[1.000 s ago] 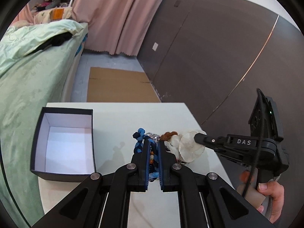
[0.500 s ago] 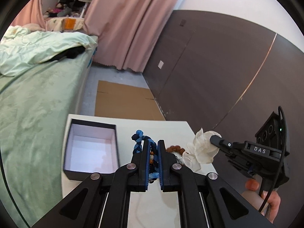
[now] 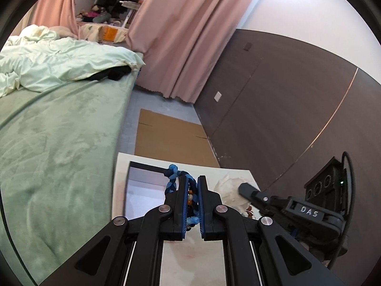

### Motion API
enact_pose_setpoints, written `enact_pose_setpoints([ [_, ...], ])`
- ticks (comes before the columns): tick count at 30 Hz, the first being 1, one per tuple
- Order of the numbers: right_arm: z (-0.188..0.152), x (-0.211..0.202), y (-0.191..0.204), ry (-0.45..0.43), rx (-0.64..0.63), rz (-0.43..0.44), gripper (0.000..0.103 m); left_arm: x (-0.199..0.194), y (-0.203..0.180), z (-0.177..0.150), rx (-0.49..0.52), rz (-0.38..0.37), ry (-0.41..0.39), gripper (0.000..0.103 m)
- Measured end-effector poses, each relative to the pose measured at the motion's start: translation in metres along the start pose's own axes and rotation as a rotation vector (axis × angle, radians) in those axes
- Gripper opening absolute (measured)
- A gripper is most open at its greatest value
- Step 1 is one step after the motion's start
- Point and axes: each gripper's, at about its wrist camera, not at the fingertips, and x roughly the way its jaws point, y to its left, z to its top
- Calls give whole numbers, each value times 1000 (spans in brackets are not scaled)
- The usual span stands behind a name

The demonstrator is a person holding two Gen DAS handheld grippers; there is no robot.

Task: Organize jewelry
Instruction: 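Carry the blue bracelet with the left tool and release it into the black box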

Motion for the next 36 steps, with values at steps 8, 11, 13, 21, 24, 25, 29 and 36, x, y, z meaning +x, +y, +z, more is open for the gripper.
enact_pose_setpoints([
  [8, -7, 30, 3, 30, 6, 44, 4, 0, 16, 5, -24, 14, -2, 8],
  [11, -8, 38, 9, 34, -13, 116, 4, 3, 19, 7, -36, 19, -2, 8],
  [13, -10, 50, 20, 82, -84, 90, 8, 6, 20, 7, -39, 23, 2, 8],
  [21, 2, 41, -3, 122, -51, -34, 56, 21, 20, 5, -35, 41, 33, 8],
  [24, 7, 26, -6, 105, -53, -69, 56, 31, 17, 2, -28, 50, 56, 8],
  [25, 8, 22, -7, 103, -51, -75, 56, 35, 17, 0, -27, 53, 65, 8],
  [29, 12, 4, -12, 90, -47, -101, 56, 47, 18, -4, -52, 62, 84, 9],
  [36, 17, -27, -14, 69, -76, -155, 56, 53, 31, -10, -176, 120, 101, 69],
])
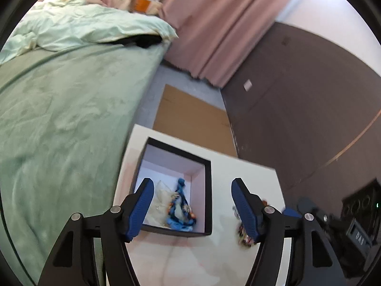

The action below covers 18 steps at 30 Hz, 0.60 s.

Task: Organize jewelry
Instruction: 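Carry the blue bracelet with the left tool and release it into the black box, then move the left tool back over the pile and grasp the red string bracelet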

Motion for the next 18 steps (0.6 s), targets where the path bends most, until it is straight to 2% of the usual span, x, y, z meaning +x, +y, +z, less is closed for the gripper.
enact_pose_setpoints([
  [6, -4, -23, -10, -9, -15, -73, 56, 0, -17, -6, 55, 11, 5, 69],
  [15, -5, -53, -26, -12, 5, -204, 57, 9, -52, -31, 158, -29, 58, 69],
  [18, -6, -67, -36, -35, 22, -245, 83, 14, -62, -40, 186, -33, 72, 69],
])
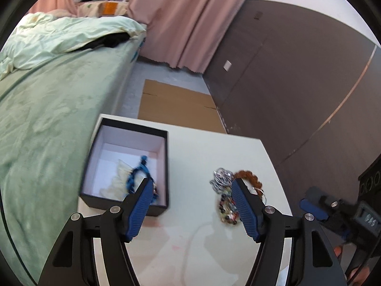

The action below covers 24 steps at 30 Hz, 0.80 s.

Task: Organize jewelry
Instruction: 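Move the left tool back over the pile and grasp the red string bracelet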

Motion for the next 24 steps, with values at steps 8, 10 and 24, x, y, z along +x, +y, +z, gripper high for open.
enact_pose_setpoints([
  [8, 2, -18, -34, -10, 76, -58, 85, 15, -25, -15, 55, -4, 34, 70],
  [10, 3, -21, -43, -7, 98, -75, 85, 20, -31, -18, 66, -6, 47, 70],
  [24, 9, -21, -83, 99, 113, -116, 85, 49, -59, -30, 166, -30, 95, 70],
])
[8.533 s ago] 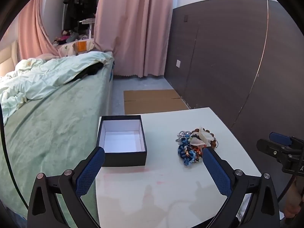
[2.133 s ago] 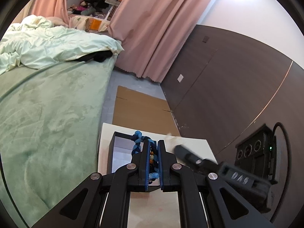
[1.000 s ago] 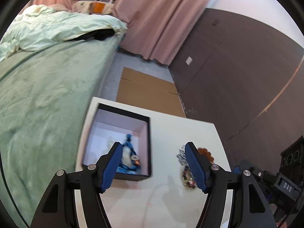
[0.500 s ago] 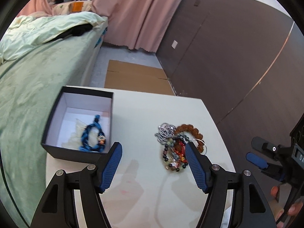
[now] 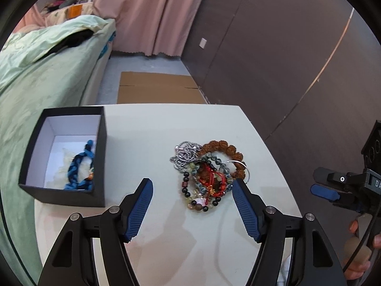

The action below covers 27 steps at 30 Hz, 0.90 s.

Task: Organize jewelry
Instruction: 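Move the left tool back over the pile and grasp the red string bracelet, then lift the red string bracelet out of the pile with the left tool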

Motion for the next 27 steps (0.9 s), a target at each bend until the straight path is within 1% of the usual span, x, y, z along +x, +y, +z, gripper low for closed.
enact_pose_setpoints([
  [2, 1, 1, -4, 3, 5, 5, 85, 5, -3, 0, 12, 2, 5, 70],
  [3, 2, 2, -5, 2, 9, 7, 85, 7, -4, 0, 16, -1, 7, 67],
  [5, 5, 2, -7, -1, 16, 11, 85, 14, -6, 0, 23, -9, 21, 60],
  [7, 8, 4, -9, 0, 23, 13, 85, 21, -10, 0, 32, -15, 36, 50],
  [9, 10, 8, -11, 7, 31, 15, 85, 29, -14, 0, 46, -23, 57, 45],
  [14, 15, 11, -14, 17, 44, 18, 85, 36, -27, -4, 98, -45, 67, 42],
  [16, 16, 11, -14, 15, 44, 21, 85, 38, -32, -4, 116, -47, 67, 34],
  [20, 17, 14, -12, 21, 41, 22, 85, 52, -39, -6, 127, -38, 89, 33],
  [21, 17, 16, -10, 24, 37, 21, 85, 55, -38, -6, 123, -35, 96, 28],
  [22, 16, 17, -10, 27, 34, 20, 85, 57, -38, -7, 119, -33, 101, 17],
  [23, 16, 18, -9, 30, 32, 18, 85, 59, -37, -7, 116, -32, 110, 13],
  [25, 16, 21, -7, 34, 28, 16, 84, 57, -37, -7, 118, -32, 104, 8],
  [27, 15, 23, -5, 39, 23, 16, 84, 55, -36, -7, 117, -24, 88, 7],
])
